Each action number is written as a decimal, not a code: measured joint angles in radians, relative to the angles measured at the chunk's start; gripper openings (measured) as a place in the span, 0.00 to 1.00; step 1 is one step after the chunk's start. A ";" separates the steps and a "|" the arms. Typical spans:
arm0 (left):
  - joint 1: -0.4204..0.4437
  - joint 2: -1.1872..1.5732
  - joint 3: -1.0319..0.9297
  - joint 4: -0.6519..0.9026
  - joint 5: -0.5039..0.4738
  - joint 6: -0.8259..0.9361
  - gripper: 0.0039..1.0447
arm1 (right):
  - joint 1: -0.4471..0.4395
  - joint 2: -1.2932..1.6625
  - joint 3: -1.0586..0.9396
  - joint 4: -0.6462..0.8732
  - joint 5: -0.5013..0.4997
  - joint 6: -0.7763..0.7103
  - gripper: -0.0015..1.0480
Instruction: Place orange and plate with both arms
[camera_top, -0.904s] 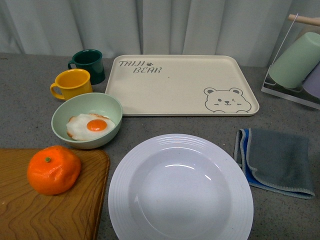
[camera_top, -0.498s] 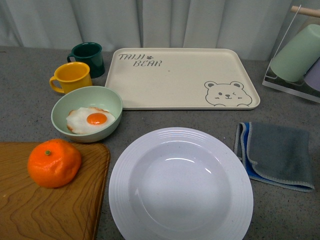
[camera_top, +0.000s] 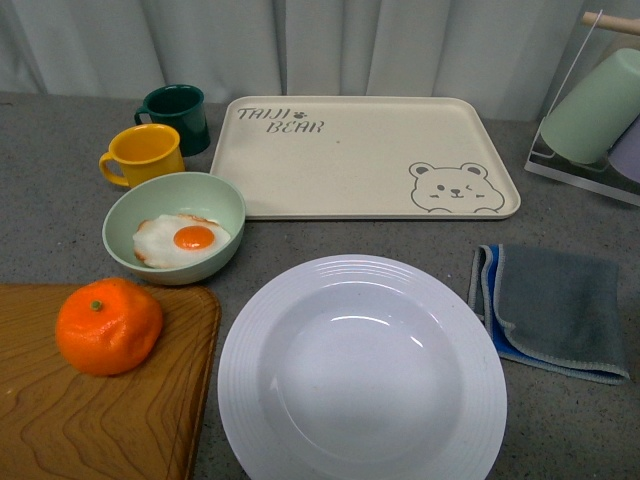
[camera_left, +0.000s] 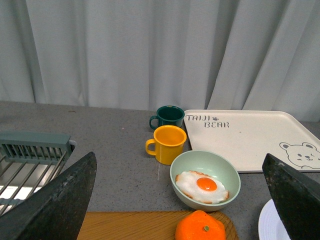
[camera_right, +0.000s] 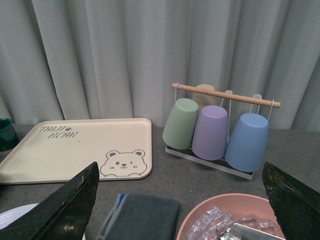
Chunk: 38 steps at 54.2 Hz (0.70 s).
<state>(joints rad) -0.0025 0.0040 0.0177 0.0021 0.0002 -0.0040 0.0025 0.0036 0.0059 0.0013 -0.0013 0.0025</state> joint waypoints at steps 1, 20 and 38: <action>0.000 0.000 0.000 0.000 0.000 0.000 0.94 | 0.000 0.000 0.000 0.000 0.000 0.000 0.91; 0.000 0.000 0.000 0.000 0.000 0.000 0.94 | 0.000 0.000 0.000 0.000 0.000 0.000 0.91; -0.066 0.179 0.058 -0.115 -0.159 -0.084 0.94 | 0.000 0.000 0.000 0.000 0.000 0.000 0.91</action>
<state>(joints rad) -0.0685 0.1825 0.0761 -0.1127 -0.1585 -0.0875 0.0025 0.0036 0.0055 0.0013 -0.0010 0.0025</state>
